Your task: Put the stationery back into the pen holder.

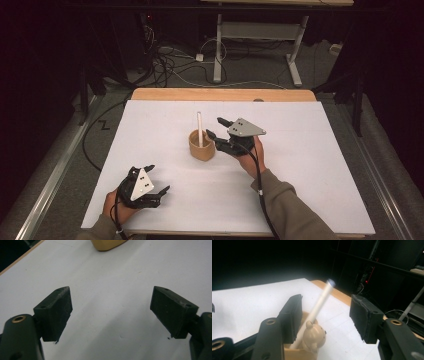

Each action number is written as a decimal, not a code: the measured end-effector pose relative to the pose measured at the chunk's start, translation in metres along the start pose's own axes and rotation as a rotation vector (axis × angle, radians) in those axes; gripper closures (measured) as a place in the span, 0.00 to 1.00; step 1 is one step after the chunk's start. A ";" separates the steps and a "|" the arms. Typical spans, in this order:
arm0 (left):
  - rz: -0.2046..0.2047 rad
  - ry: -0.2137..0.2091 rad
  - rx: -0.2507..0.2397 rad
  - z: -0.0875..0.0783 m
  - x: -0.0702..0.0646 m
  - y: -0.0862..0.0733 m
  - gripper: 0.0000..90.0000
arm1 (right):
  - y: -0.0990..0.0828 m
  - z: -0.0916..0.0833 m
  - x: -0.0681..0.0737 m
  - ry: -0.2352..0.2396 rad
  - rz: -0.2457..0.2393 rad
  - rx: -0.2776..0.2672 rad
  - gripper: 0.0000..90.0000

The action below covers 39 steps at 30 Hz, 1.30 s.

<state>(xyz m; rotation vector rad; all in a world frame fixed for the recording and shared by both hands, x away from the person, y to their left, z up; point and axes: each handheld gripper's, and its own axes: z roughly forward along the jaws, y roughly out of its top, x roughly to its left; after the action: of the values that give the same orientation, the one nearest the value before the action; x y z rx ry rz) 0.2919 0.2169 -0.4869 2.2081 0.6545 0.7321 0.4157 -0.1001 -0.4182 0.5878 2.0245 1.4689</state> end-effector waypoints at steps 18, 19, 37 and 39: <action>0.002 0.000 0.007 0.001 -0.001 0.001 0.19 | -0.001 -0.026 -0.016 -0.057 -0.021 0.047 0.29; 0.001 0.000 0.007 0.002 -0.001 0.001 0.19 | -0.002 -0.028 -0.016 -0.063 -0.024 0.048 0.28; 0.007 0.003 0.009 0.002 -0.002 0.001 0.19 | -0.005 -0.055 -0.013 -0.070 -0.075 0.090 0.24; 0.007 0.003 0.007 0.001 -0.002 0.001 0.19 | -0.007 -0.060 -0.013 -0.061 -0.084 0.094 0.25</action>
<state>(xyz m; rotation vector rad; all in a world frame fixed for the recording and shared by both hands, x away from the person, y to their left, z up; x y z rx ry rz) 0.2919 0.2146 -0.4876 2.2165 0.6522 0.7378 0.3850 -0.1524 -0.4080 0.5720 2.0537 1.2978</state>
